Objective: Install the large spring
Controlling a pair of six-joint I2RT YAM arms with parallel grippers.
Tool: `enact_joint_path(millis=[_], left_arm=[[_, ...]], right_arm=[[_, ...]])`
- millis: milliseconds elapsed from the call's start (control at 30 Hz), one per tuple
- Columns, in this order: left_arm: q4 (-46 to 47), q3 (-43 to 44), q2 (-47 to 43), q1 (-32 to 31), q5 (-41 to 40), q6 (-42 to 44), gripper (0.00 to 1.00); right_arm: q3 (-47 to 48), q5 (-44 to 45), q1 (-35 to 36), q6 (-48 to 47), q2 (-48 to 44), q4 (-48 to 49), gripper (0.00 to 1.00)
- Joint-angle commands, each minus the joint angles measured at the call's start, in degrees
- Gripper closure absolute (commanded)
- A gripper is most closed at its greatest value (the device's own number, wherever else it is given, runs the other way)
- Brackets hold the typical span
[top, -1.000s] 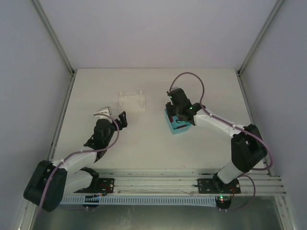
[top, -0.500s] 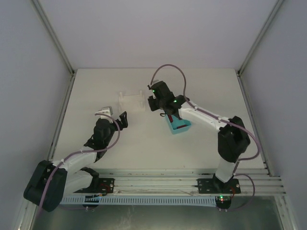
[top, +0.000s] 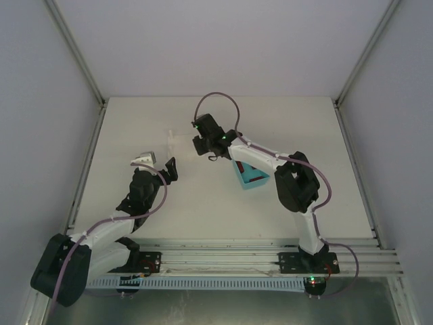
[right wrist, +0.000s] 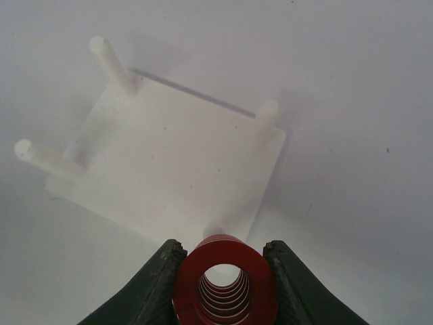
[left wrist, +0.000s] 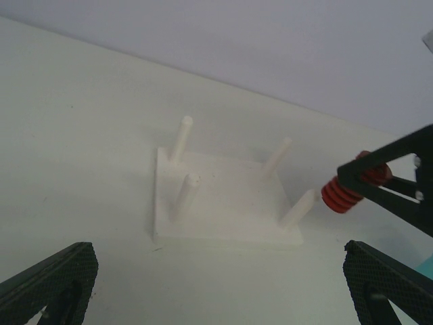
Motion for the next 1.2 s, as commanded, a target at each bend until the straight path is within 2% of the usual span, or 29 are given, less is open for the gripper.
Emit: enact_joint_path(millis=[0,333,633,967,1167], left_arm=[[0.4,0.2,-0.2,0.2,-0.4,0.7,0.01],[0.2,0.1,-1.0,0.2,-0.1,0.7,0.01],[0.2,0.2,-0.9,0.2,-0.2,0.8,0.01],[0.4,0.3,-0.1,0.2,-0.1,0.9,0.01],[0.8,0.3,0.2,0.2,0.5,1.0,0.01]], right_arm=[[4.8,0.7,0.2,-0.5,1.6,-0.6,0.87],[9.9,1.3,-0.3,-0.2,6.2,-3.3,0.86],[9.1,0.3,-0.4,0.6,7.7,-2.8,0.83],[10.7,-1.0,-1.0,2.2,11.7,-2.7,0.66],[10.1,-1.6,-1.5,2.8,10.3,-3.3,0.54]])
